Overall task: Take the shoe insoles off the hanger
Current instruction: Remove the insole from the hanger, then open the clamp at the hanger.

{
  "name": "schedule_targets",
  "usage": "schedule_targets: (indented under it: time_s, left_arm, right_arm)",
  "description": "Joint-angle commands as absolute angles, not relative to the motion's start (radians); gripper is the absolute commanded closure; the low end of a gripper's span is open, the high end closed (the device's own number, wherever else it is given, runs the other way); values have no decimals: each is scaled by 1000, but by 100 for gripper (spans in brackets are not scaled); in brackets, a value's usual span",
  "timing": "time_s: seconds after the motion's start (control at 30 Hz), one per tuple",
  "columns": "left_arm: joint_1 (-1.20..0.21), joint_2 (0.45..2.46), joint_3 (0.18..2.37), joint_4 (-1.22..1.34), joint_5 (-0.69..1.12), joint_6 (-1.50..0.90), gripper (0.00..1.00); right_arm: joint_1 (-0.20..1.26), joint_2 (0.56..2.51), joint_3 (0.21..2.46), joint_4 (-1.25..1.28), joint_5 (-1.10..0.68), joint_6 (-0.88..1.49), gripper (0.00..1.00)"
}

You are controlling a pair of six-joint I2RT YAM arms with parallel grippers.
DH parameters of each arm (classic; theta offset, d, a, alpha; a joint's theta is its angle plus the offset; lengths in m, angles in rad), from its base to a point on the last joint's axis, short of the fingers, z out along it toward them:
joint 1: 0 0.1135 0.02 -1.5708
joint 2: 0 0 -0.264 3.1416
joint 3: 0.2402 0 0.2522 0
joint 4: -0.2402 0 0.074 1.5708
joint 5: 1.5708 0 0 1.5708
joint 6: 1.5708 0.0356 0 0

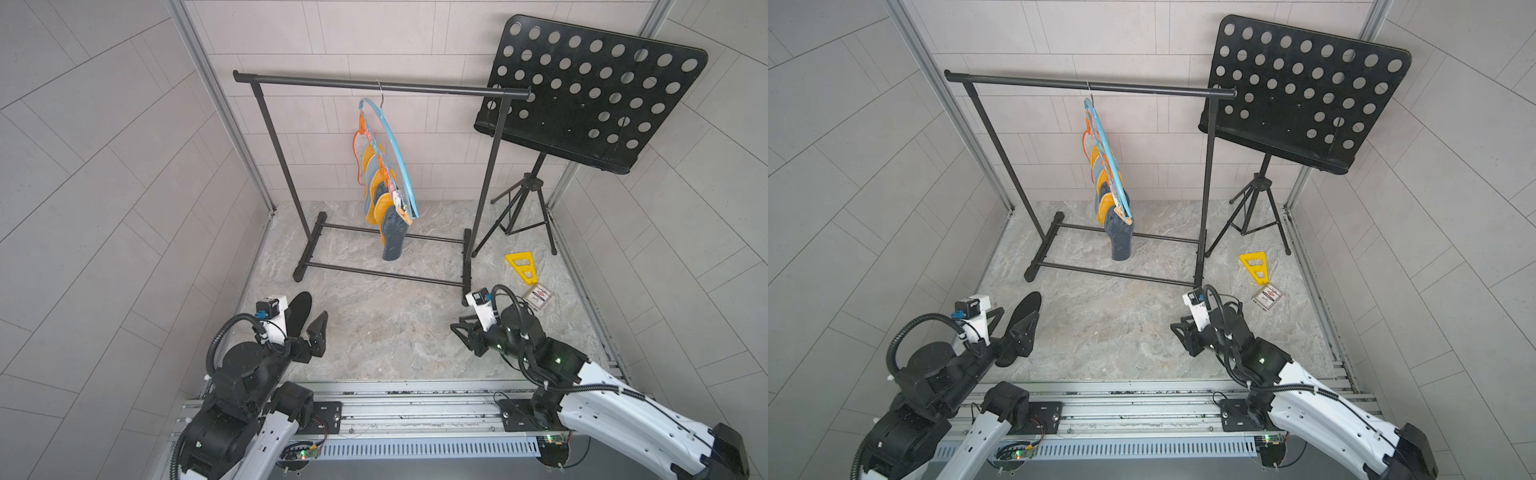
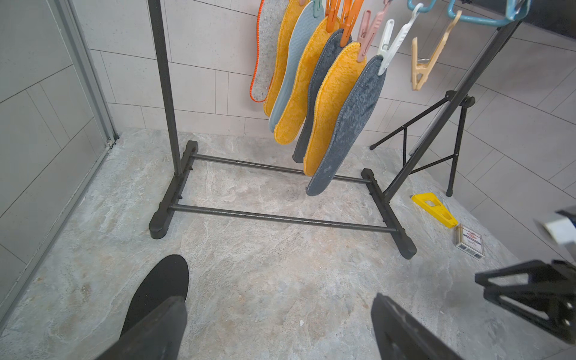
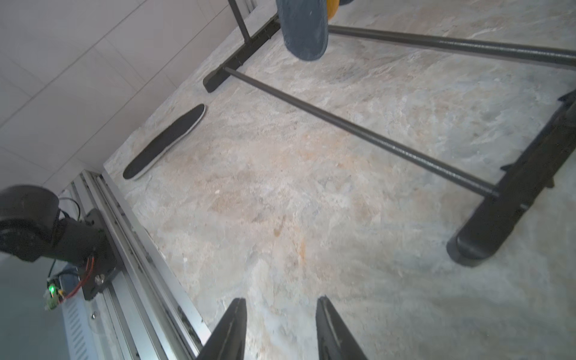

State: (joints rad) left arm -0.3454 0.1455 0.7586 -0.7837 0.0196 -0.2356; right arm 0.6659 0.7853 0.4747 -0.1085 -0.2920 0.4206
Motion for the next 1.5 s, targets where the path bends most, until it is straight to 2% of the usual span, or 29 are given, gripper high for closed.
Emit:
schedule_targets:
  time_s: [0.0, 0.17, 0.27, 0.47, 0.73, 0.97, 1.2, 1.37, 1.47]
  left_arm:
    - [-349, 126, 748, -777, 30, -225, 0]
    - [-348, 127, 746, -774, 46, -219, 0]
    - [-350, 126, 745, -772, 52, -218, 0]
    - [-349, 126, 743, -771, 58, -214, 0]
    - [-348, 131, 743, -771, 60, -213, 0]
    - [-349, 135, 742, -770, 60, -213, 1]
    - [-349, 144, 743, -769, 67, -211, 2]
    - [-348, 162, 753, -756, 98, -214, 1]
    - [-349, 249, 786, -713, 160, -228, 0]
  right_arm:
    - [587, 969, 616, 75, -496, 379, 57]
    - [507, 1254, 928, 79, -593, 291, 49]
    - [464, 1368, 1043, 124, -639, 288, 45]
    - [453, 1512, 1221, 192, -791, 284, 45]
    - [512, 1607, 1334, 239, -865, 310, 55]
    - [531, 1650, 1348, 279, -868, 344, 68]
    - [535, 1660, 1311, 354, -878, 395, 100]
    - [534, 1651, 1301, 345, -907, 382, 100]
    - [534, 1645, 1306, 309, -929, 357, 100]
